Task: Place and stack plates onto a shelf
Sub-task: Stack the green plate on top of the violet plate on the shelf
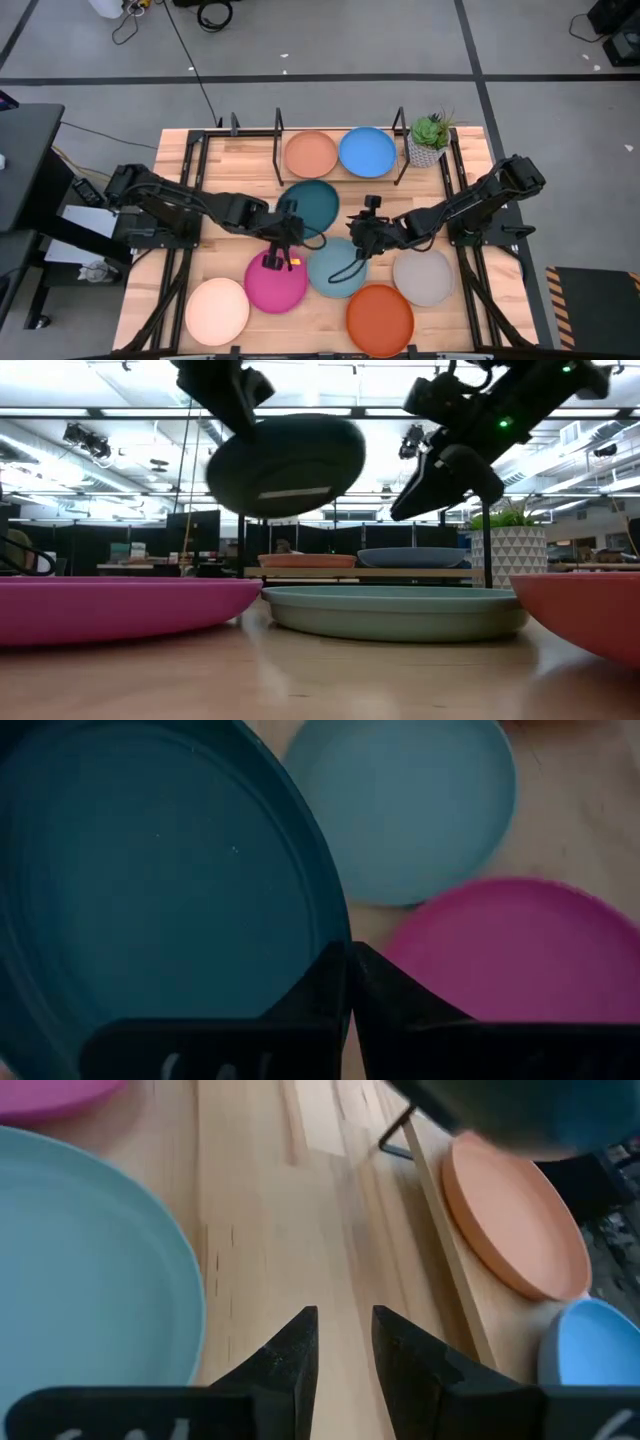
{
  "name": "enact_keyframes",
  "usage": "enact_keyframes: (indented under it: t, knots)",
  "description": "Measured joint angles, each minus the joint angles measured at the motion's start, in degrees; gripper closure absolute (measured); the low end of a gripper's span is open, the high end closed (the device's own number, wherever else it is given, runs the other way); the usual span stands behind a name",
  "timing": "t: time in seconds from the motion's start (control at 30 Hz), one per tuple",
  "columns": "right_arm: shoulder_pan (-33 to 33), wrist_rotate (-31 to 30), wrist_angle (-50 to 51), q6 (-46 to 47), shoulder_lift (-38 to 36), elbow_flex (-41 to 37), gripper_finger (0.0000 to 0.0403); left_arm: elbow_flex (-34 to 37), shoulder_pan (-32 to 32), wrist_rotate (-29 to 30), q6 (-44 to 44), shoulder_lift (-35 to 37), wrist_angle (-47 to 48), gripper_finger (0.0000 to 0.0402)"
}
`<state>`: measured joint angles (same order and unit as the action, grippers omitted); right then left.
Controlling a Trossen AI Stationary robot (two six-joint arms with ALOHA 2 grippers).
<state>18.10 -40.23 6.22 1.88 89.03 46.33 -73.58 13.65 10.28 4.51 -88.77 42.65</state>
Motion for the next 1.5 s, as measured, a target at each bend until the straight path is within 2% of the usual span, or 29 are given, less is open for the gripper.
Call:
enact_keyframes:
  t: [0.2,0.3,0.5,0.6,0.7,0.83,0.9,0.97,1.2,1.37,1.5]
  knots:
    - [3.16,-3.45,4.37,6.17,-0.15,0.0,0.0309,0.02,-6.08,-0.66,9.03,-0.71,-5.54,0.0386]
    - [4.51,-5.05,5.38,5.83,-0.82,-0.04,0.0309,0.0,-8.89,-2.39,11.38,-1.49,-5.39,0.0386]
    - [6.8,-12.06,5.17,-4.56,-3.52,0.23,0.0302,0.04,-11.54,-2.64,14.62,-2.03,0.54,0.0386]
    - [7.7,-15.59,2.38,-13.79,-3.99,0.22,0.0292,0.04,-11.78,-2.56,18.32,-2.03,-0.11,0.0386]
    - [7.79,-18.09,-0.85,-23.47,-3.98,0.2,0.027,0.04,-11.57,-2.67,23.54,-2.03,0.22,0.0386]
    - [7.74,-20.81,-3.66,-31.61,-3.98,1.1,0.0232,0.05,-11.53,-2.74,29.48,-2.01,1.01,0.0386]
    - [7.6,-19.01,-3.92,-33.74,-3.93,2.88,0.0221,0.05,-11.58,-2.65,32.32,-1.99,1.52,0.0386]
    - [6.61,-14.67,-2.54,-34.75,-3.93,4.94,0.0218,0.05,-11.58,-2.62,34.82,-1.99,1.58,0.0386]
    - [1.36,-0.03,5.58,-34.16,-3.91,10.44,0.0239,0.04,-11.52,-2.69,37.34,-1.99,1.95,0.0386]
    - [-1.65,5.8,8.32,-33.92,-3.89,11.02,0.025,0.06,-10.35,-2.61,40.76,-1.99,1.84,0.0386]
    - [-2.88,7.38,9.55,-35.13,-3.87,11.02,0.0257,0.05,-9.58,-2.47,44.27,-1.99,0.91,0.0386]
